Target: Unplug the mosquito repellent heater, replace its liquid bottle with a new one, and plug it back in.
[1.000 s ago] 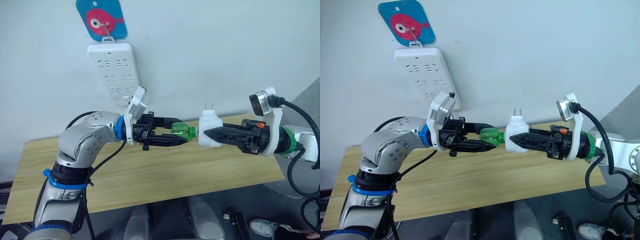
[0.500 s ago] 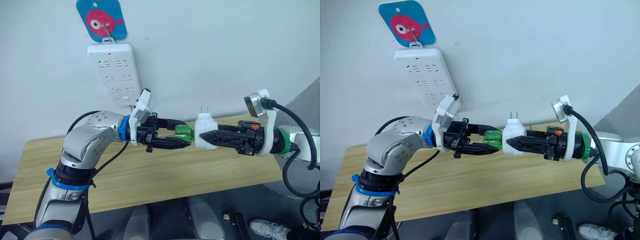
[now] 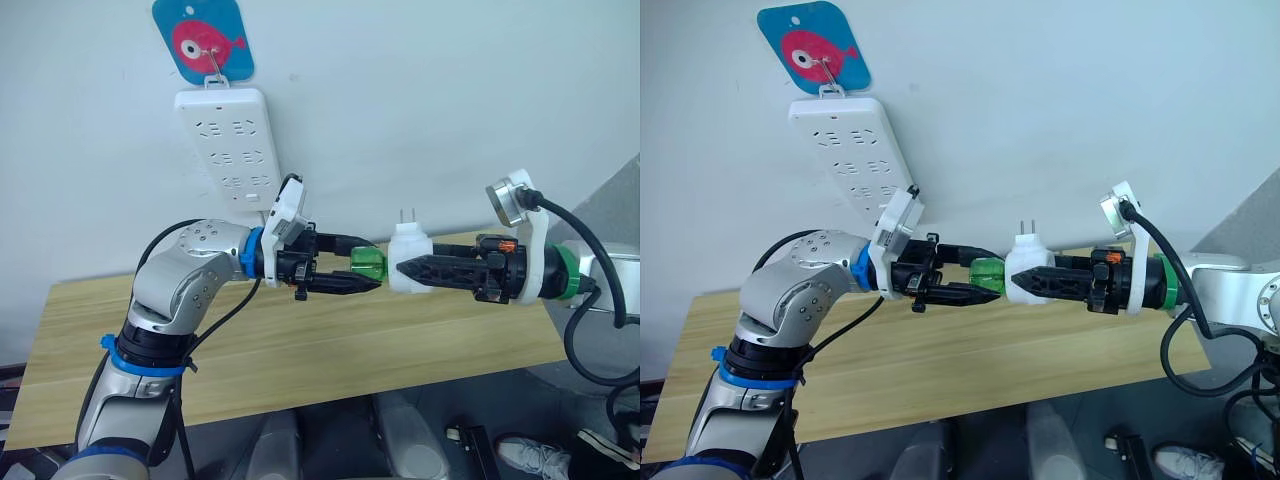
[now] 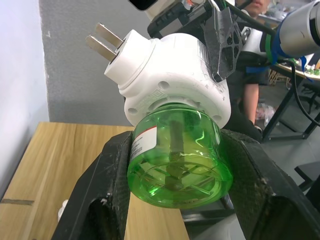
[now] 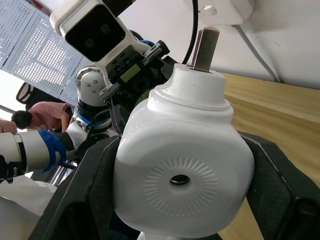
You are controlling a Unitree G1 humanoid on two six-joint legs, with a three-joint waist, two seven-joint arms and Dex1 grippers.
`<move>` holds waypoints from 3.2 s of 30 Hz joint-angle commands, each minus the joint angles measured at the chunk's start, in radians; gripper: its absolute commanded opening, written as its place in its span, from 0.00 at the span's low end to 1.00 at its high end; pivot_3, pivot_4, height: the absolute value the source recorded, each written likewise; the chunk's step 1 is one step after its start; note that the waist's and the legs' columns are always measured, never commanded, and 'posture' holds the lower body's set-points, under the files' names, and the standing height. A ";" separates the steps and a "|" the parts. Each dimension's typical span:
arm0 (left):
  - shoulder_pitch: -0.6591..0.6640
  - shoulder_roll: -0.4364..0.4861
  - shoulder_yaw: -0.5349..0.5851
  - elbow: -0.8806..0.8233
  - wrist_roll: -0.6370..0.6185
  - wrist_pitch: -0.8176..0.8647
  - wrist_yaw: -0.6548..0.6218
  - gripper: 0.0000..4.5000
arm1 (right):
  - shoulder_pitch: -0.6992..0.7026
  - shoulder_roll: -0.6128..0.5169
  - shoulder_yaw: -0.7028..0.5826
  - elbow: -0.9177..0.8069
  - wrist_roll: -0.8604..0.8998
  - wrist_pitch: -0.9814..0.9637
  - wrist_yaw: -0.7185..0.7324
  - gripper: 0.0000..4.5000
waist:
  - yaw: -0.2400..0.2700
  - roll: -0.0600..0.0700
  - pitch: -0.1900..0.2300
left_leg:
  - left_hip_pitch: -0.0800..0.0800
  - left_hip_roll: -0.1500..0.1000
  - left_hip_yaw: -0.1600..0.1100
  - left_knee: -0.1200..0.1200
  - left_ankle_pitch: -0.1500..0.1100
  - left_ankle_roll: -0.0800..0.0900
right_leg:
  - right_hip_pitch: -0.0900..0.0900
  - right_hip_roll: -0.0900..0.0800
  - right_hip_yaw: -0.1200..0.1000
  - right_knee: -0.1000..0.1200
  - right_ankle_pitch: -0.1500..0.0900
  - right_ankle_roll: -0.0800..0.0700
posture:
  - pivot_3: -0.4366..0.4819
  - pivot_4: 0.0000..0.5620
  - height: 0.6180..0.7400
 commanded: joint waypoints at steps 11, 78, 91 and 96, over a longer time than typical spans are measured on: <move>0.022 -0.036 0.010 -0.054 -0.075 0.003 0.003 0.50 | 0.020 -0.026 -0.018 0.004 0.032 0.002 0.055 1.00 | -0.001 0.000 -0.001 | 0.000 0.000 0.000 0.000 0.000 0.000 | 0.000 0.000 0.000 0.000 0.000 0.000 | 0.22 0.36 1.00; -0.007 0.039 0.114 0.081 -0.214 0.187 0.047 0.50 | 0.036 0.104 -0.085 -0.113 -0.481 0.005 0.436 0.00 | -0.020 0.007 -0.025 | 0.001 0.000 -0.001 0.000 0.000 0.000 | 0.001 0.000 0.000 0.000 0.000 0.000 | 0.23 0.31 1.00; 0.000 0.014 0.083 0.098 -0.135 0.100 0.040 0.50 | 0.004 0.038 -0.104 -0.126 -0.292 0.047 0.345 0.00 | -0.022 0.007 -0.026 | 0.001 0.000 0.000 0.000 0.000 0.000 | 0.001 0.000 0.000 0.000 0.000 0.000 | 0.21 0.32 1.00; 0.011 0.008 0.066 0.090 -0.121 0.082 0.031 0.50 | -0.032 0.032 -0.096 -0.106 -0.215 0.036 0.291 0.00 | -0.023 0.007 -0.026 | 0.001 0.000 0.000 0.000 0.000 0.000 | 0.001 0.000 0.000 0.000 0.000 0.000 | 0.21 0.32 1.00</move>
